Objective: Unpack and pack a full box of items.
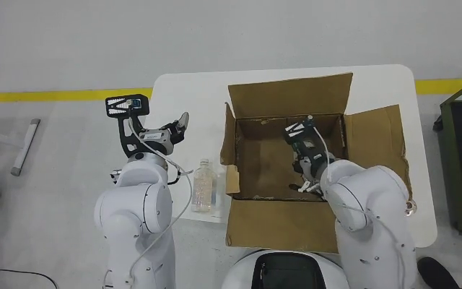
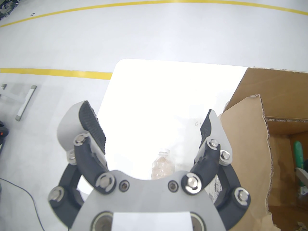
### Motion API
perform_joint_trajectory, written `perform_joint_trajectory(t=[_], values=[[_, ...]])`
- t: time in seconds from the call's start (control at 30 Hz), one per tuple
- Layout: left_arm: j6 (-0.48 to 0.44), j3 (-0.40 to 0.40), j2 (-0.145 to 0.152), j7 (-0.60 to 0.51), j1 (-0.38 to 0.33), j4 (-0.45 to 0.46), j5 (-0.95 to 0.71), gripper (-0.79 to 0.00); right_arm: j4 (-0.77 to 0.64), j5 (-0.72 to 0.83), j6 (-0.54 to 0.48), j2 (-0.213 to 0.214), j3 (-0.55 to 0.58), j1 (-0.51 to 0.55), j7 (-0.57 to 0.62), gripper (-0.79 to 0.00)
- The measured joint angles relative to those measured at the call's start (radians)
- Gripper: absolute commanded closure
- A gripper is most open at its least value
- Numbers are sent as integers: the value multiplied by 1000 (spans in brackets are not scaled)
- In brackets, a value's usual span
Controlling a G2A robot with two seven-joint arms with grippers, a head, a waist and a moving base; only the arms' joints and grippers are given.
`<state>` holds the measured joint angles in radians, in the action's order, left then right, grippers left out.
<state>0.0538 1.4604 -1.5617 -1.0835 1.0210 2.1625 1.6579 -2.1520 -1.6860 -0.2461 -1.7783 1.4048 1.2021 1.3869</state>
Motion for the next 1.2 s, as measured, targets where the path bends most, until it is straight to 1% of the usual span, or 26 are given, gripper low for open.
perform_joint_trajectory(t=[0.07, 0.17, 0.57, 0.67, 0.73, 0.93, 1.03, 1.2], values=[[0, 0, 0, 0, 0, 0, 0, -785, -54, -12, 7, 4, 11, 22, -13, 0], [0, 0, 0, 0, 0, 0, 0, -785, -94, -19, 12, 10, 15, 46, -33, 0], [0, 0, 0, 0, 0, 0, 0, -785, -89, -28, 13, 12, 17, 52, -42, 0], [0, 0, 0, 0, 0, 0, 0, -785, -89, -109, -18, 19, -6, 76, -113, 0], [0, 0, 0, 0, 0, 0, 0, -785, -115, -128, 1, 20, -10, 91, -130, 0], [0, 0, 0, 0, 0, 0, 0, -785, -196, 35, 40, 26, 62, 64, -111, 0], [0, 0, 0, 0, 0, 0, 0, -785, -199, 125, 76, 29, 134, 15, -111, 0], [0, 0, 0, 0, 0, 0, 0, -785, -198, 272, 122, 41, 302, -81, -105, 0]])
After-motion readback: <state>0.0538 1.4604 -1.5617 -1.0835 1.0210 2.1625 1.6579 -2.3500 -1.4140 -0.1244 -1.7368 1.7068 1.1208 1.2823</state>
